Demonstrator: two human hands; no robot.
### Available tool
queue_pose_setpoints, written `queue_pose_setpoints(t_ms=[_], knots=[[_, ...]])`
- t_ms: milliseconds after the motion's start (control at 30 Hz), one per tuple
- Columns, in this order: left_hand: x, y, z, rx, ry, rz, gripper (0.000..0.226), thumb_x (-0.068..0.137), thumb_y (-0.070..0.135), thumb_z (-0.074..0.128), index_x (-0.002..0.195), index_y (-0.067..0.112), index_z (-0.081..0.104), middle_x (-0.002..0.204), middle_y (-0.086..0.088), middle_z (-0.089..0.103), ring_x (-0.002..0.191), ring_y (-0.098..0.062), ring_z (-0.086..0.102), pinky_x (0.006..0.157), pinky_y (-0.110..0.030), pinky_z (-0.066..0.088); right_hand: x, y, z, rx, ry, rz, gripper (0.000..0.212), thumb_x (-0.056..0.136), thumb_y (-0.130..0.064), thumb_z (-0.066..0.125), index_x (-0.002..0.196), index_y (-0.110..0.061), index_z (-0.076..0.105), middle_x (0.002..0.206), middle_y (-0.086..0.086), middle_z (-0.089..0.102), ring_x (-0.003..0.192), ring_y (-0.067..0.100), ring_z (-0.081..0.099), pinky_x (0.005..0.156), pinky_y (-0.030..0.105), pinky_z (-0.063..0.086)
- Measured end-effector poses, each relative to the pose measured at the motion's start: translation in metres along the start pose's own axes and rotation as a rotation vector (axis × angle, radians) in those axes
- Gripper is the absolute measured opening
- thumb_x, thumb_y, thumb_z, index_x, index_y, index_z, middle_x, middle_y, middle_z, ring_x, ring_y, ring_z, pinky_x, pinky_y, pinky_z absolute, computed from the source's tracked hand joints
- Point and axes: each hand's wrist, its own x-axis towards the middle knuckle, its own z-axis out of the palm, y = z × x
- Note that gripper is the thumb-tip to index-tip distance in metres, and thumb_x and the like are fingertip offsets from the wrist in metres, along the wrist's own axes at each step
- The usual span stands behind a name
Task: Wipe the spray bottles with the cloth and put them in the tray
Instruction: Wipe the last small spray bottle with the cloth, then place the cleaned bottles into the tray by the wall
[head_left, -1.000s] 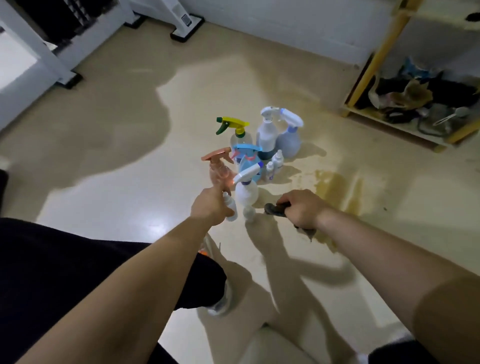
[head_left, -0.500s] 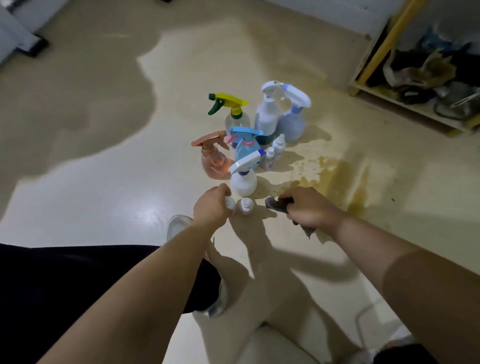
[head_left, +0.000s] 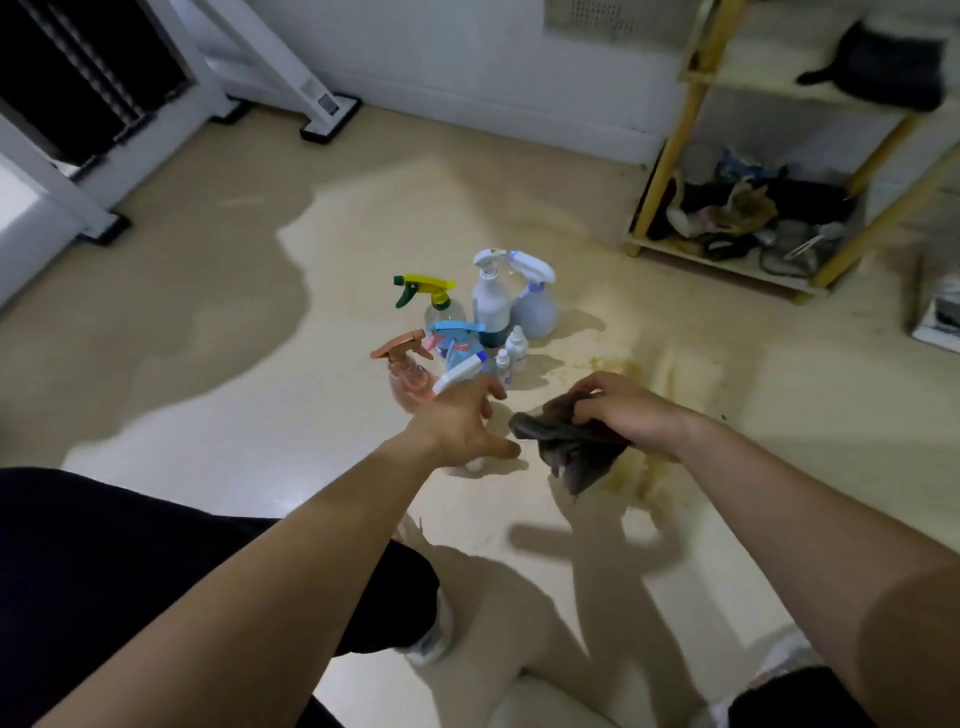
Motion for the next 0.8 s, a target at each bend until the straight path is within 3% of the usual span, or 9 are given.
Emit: queue_pose_setpoints(t_ms=[33,100,200,300,400,500,600,667,800], knots=[[0.002,0.012,0.006,-0.123,-0.064,0.053,0.057,0.078,0.041,0.083,0.126,0.033,0.052,0.113,0.005,0.06,0.097,-0.016,0.06,0.086,-0.029,0.054,-0.003,0.004,-0.003,0.078,0.001,0.006,0.019,0.086,-0.014,0.067,0.105,-0.016,0.063,0.1,0.01,0.069,0.09,0.025,0.066,0.074,0.034,0.052],[0.011,0.03,0.02,-0.276,-0.067,0.112,0.038,0.087,0.029,0.077,0.121,0.029,0.061,0.109,0.002,0.067,0.096,-0.016,0.065,0.082,-0.023,0.055,-0.014,0.012,-0.011,0.216,-0.004,0.007,0.007,0.091,-0.012,0.067,0.097,-0.011,0.064,0.091,0.012,0.069,0.084,0.026,0.067,0.071,0.035,0.054],[0.027,0.053,0.035,-0.429,0.019,0.096,0.014,0.09,0.013,0.073,0.104,0.015,0.07,0.094,-0.005,0.072,0.088,-0.022,0.067,0.075,-0.03,0.057,-0.026,0.033,-0.028,0.308,-0.007,0.036,0.014,0.093,-0.02,0.071,0.092,-0.009,0.062,0.091,0.013,0.073,0.092,0.027,0.072,0.081,0.043,0.06],[0.043,0.07,0.042,-0.368,0.051,0.136,0.009,0.086,0.008,0.076,0.092,0.013,0.072,0.085,0.003,0.069,0.082,-0.015,0.063,0.071,-0.025,0.051,-0.029,0.055,-0.045,0.262,0.093,0.035,0.021,0.087,-0.024,0.078,0.088,-0.009,0.064,0.09,0.01,0.071,0.095,0.025,0.07,0.088,0.042,0.058],[0.057,0.084,0.05,-0.06,0.024,0.155,0.009,0.088,0.021,0.075,0.082,0.018,0.068,0.074,0.005,0.064,0.078,-0.02,0.062,0.067,-0.029,0.046,-0.028,0.07,-0.061,0.125,0.262,-0.007,0.027,0.08,-0.03,0.084,0.08,-0.01,0.067,0.074,0.004,0.066,0.074,0.019,0.064,0.068,0.03,0.05],[0.07,0.097,0.057,0.017,-0.039,0.114,0.019,0.087,0.025,0.072,0.087,0.007,0.069,0.078,-0.005,0.065,0.076,-0.024,0.061,0.072,-0.035,0.048,-0.023,0.076,-0.074,-0.019,0.349,-0.066,0.028,0.08,-0.031,0.083,0.075,-0.01,0.065,0.076,0.001,0.062,0.076,0.019,0.061,0.07,0.032,0.044],[0.075,0.109,0.059,-0.477,-0.132,0.021,0.009,0.084,0.019,0.064,0.085,0.013,0.07,0.086,-0.002,0.065,0.089,-0.019,0.058,0.083,-0.033,0.044,-0.022,0.076,-0.089,-0.029,0.434,-0.129,0.035,0.079,-0.03,0.085,0.073,-0.004,0.062,0.069,-0.001,0.058,0.066,0.012,0.056,0.061,0.026,0.04],[0.078,0.113,0.06,-0.829,-0.216,-0.066,0.012,0.088,0.019,0.058,0.087,0.018,0.07,0.086,0.002,0.067,0.092,-0.016,0.059,0.088,-0.034,0.042,-0.025,0.076,-0.096,0.125,0.365,-0.166,0.032,0.081,-0.023,0.084,0.074,-0.005,0.059,0.058,-0.005,0.056,0.055,0.008,0.055,0.054,0.019,0.04],[0.089,0.115,0.065,-1.023,-0.364,-0.173,0.031,0.096,0.044,0.056,0.087,0.017,0.066,0.085,-0.001,0.069,0.087,-0.017,0.063,0.083,-0.034,0.046,-0.029,0.066,-0.101,0.293,0.153,-0.233,0.01,0.088,-0.014,0.076,0.082,-0.013,0.068,0.074,-0.002,0.068,0.074,0.01,0.066,0.067,0.019,0.048]])
